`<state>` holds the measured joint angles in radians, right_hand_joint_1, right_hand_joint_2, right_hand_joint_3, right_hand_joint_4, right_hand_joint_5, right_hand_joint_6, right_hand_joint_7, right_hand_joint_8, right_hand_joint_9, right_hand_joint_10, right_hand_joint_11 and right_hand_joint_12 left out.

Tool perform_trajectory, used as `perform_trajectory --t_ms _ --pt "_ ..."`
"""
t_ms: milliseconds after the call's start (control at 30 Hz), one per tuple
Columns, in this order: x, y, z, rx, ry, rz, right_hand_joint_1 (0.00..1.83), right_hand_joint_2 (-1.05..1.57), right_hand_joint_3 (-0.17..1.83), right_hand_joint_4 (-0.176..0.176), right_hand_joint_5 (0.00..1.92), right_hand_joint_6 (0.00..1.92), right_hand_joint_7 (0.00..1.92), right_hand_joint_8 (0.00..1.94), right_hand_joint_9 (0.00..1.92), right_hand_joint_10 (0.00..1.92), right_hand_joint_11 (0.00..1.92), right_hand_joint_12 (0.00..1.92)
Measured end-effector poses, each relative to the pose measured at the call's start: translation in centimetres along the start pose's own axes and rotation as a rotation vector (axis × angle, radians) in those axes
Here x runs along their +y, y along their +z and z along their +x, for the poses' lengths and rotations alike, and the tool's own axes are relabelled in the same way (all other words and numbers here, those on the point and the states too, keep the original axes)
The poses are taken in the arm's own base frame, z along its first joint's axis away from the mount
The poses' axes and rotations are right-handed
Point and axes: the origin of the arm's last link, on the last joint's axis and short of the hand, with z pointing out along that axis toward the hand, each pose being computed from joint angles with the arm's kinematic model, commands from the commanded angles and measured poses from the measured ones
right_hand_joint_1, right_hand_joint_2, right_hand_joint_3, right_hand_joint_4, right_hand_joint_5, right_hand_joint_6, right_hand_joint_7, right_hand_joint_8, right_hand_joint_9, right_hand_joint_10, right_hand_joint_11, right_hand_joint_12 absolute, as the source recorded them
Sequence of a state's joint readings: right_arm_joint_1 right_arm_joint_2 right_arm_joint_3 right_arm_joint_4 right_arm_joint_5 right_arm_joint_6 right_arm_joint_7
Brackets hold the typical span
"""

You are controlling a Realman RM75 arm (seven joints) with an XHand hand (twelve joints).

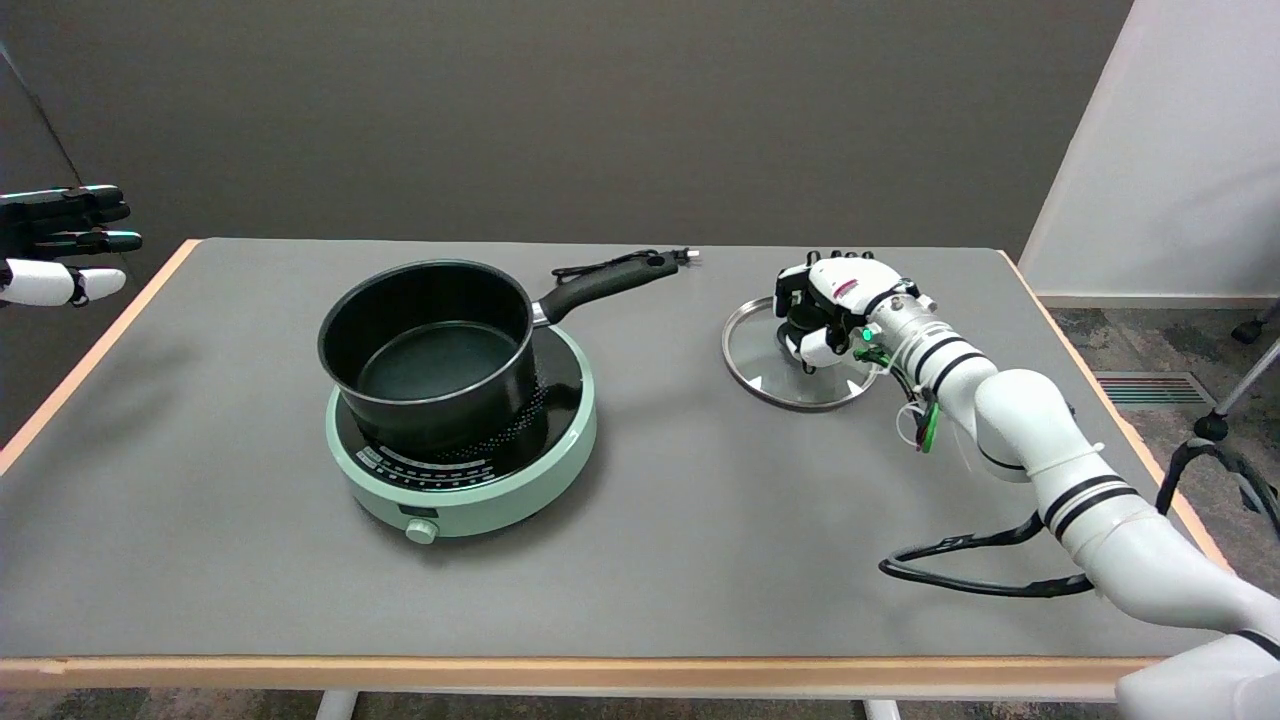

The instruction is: Pick up the pot lid.

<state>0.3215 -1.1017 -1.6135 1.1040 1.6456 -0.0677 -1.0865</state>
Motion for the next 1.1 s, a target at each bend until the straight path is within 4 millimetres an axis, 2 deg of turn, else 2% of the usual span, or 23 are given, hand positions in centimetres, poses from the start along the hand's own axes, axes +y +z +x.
perform_trajectory --t_ms 700,833,1100 --pt "-0.1 -0.3 1.6 0.049 0.052 0.006 1.35 0.88 0.61 0.176 0.62 1.13 0.86 1.37 0.82 1.59 0.67 1.92" --pt "-0.1 -0.3 1.8 0.057 0.054 0.007 1.35 0.87 0.63 0.176 0.63 1.13 0.86 1.37 0.83 1.6 0.74 1.92" --pt "0.0 -0.4 2.4 0.073 0.057 0.006 1.35 0.86 0.65 0.176 0.64 1.14 0.86 1.37 0.84 1.6 0.77 1.92"
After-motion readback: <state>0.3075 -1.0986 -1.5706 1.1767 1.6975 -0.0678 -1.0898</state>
